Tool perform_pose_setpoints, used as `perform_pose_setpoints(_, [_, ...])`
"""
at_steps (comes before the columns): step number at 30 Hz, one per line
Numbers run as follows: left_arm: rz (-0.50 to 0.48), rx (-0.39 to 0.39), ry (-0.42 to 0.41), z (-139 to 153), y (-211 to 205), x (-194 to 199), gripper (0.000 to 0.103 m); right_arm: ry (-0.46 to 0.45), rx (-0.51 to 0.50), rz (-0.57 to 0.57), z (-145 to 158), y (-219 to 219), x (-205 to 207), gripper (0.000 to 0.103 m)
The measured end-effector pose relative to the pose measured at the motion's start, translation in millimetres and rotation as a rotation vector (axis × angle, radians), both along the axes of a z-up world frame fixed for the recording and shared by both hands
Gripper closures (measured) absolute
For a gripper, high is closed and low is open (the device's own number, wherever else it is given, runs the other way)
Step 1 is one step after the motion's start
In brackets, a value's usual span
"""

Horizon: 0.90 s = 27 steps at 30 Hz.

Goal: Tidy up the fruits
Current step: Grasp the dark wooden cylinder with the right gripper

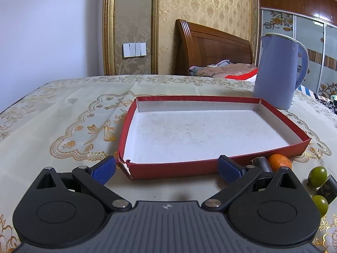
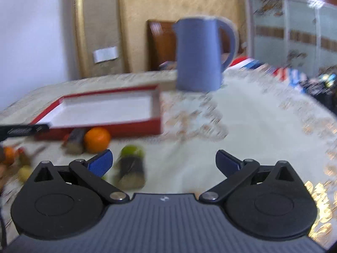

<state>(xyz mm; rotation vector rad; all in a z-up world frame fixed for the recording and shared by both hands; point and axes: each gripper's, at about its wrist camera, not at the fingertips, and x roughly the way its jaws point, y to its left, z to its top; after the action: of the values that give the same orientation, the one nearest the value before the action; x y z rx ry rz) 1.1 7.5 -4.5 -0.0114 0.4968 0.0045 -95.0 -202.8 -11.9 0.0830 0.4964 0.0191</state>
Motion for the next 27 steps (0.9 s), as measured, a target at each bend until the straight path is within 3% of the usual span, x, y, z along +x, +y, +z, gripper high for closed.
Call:
perform_pose_setpoints(3, [0.007,0.004,0.000,-0.1,0.1,0.2,0.000,0.005,-0.087,-0.044,-7.2,10.3,-0.3,0.009])
perform_pose_setpoints(7, [0.005,0.005,0.008,-0.1,-0.5,2.5,0.000,0.031,-0.063,-0.001,-9.5,15.7,7.5,0.010])
perform_pose_setpoints(10, [0.005,0.009,0.005,-0.4,-0.8,2.4,0.000,0.044,-0.108,-0.002,-12.4,25.6,17.1,0.017])
perform_pose_setpoints(16, [0.007,0.012,0.007,-0.2,-0.9,2.6,0.000,0.091,-0.094,0.027,-19.7,32.6,32.9,0.051])
perform_pose_setpoints(18, [0.009,0.012,0.001,0.6,0.1,1.4,0.000,0.101,-0.085,0.044,-22.5,33.9,36.2,0.073])
perform_pose_setpoints(27, [0.020,-0.051,-0.036,10.2,39.8,-40.7,0.000,0.089,-0.001,0.051,-23.5,21.8,35.6,0.072])
